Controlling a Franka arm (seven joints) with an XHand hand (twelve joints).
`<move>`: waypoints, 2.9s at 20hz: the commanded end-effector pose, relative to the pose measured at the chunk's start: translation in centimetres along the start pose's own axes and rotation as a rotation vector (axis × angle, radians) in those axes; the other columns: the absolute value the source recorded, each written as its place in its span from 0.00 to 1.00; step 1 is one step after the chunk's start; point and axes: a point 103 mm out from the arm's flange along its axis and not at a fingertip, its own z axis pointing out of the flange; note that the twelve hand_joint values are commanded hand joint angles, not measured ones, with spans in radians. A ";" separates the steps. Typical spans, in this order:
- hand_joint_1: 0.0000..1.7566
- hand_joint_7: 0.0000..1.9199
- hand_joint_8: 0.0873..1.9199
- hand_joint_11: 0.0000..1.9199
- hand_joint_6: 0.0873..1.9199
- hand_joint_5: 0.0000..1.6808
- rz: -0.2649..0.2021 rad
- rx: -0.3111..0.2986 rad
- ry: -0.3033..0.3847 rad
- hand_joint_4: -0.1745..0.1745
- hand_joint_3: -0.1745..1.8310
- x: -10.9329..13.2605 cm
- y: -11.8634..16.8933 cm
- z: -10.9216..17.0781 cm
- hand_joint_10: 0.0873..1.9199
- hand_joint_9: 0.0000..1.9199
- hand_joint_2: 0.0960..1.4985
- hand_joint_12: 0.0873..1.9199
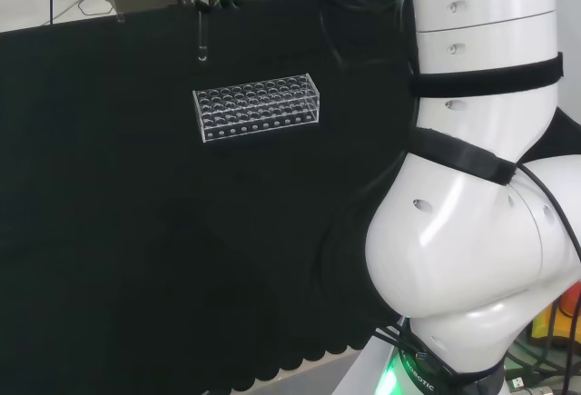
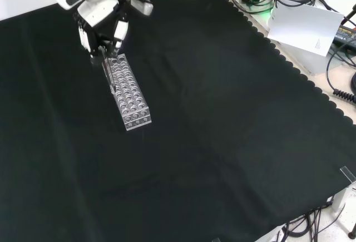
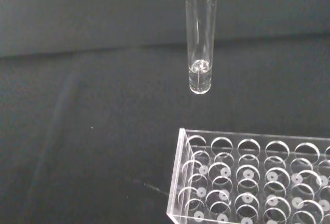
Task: Shake the test tube.
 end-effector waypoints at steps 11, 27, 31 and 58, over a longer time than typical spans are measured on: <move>0.81 0.69 0.32 0.76 0.00 0.81 0.013 -0.069 0.042 0.00 0.00 -0.1 -4.6 -3.3 0.24 0.71 0.67 0.36; 0.81 0.69 0.33 0.76 0.00 0.81 -0.053 -0.096 0.120 0.00 0.00 5.6 -5.5 -3.7 0.24 0.71 0.67 0.36; 0.81 0.69 0.33 0.76 0.00 0.81 -0.024 -0.103 0.091 0.00 0.00 3.5 -5.6 -3.9 0.24 0.71 0.67 0.36; 0.81 0.69 0.32 0.76 0.00 0.81 0.480 -0.157 -0.145 0.00 0.00 -19.0 -10.3 -9.2 0.24 0.71 0.67 0.36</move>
